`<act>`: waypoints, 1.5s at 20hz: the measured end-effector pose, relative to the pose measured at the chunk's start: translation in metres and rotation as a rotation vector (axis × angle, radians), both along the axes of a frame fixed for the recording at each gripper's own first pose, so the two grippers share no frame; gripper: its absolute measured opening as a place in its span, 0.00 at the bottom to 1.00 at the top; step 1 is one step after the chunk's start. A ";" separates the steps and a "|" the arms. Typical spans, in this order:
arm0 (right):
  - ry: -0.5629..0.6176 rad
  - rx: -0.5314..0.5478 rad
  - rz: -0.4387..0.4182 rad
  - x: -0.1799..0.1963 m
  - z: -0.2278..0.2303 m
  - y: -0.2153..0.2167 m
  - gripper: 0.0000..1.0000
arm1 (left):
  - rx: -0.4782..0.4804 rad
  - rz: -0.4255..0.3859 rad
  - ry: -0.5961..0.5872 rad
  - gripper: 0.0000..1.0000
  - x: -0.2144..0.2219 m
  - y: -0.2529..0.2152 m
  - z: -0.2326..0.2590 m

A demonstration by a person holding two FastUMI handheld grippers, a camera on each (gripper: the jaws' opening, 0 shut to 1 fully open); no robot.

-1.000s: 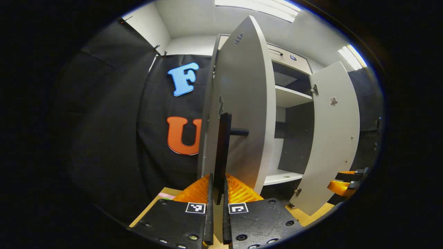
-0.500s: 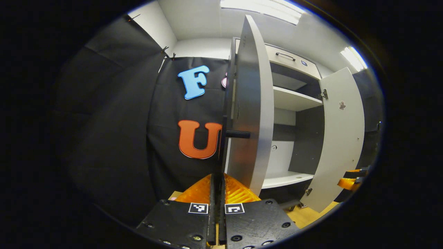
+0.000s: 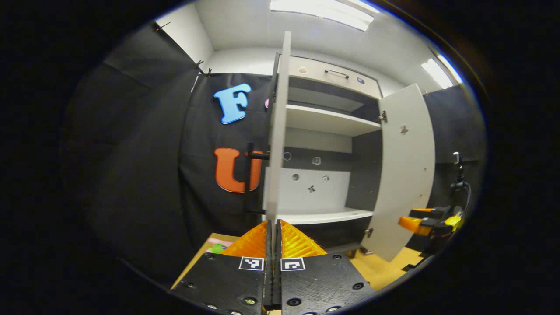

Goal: Open the right door of the double-door shoe cabinet with the right hand, and open the left door with the left hand.

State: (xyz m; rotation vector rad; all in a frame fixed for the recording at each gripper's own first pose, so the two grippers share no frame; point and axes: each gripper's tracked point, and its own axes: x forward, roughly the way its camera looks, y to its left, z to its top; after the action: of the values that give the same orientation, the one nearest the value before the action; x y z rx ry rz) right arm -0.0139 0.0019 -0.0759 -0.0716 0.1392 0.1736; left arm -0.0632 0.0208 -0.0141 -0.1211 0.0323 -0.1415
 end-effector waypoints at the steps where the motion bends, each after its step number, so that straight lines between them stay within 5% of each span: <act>1: 0.002 0.012 0.000 0.000 0.000 -0.001 0.84 | -0.032 -0.002 -0.031 0.00 0.002 -0.014 0.001; 3: 0.003 0.022 0.009 -0.003 0.000 0.000 0.84 | -0.065 0.025 -0.100 0.00 0.018 -0.033 0.004; 5: -0.003 0.013 0.016 -0.007 0.001 -0.003 0.84 | -0.038 0.049 -0.089 0.24 0.030 -0.048 -0.008; 7: -0.027 0.001 0.011 -0.012 0.006 -0.008 0.84 | 0.010 0.090 -0.050 0.21 0.042 -0.052 -0.025; 17: -0.116 0.032 -0.026 -0.025 0.018 -0.030 0.83 | 0.038 0.086 0.045 0.90 0.055 -0.091 -0.066; 30: -0.139 0.033 0.030 -0.025 0.016 -0.014 0.84 | 0.101 0.098 -0.032 0.92 0.042 -0.094 -0.042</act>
State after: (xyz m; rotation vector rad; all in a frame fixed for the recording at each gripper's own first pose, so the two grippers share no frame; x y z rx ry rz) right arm -0.0392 -0.0122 -0.0594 -0.0526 -0.0035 0.2004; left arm -0.0213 -0.0731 -0.0563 -0.0199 0.0015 -0.0437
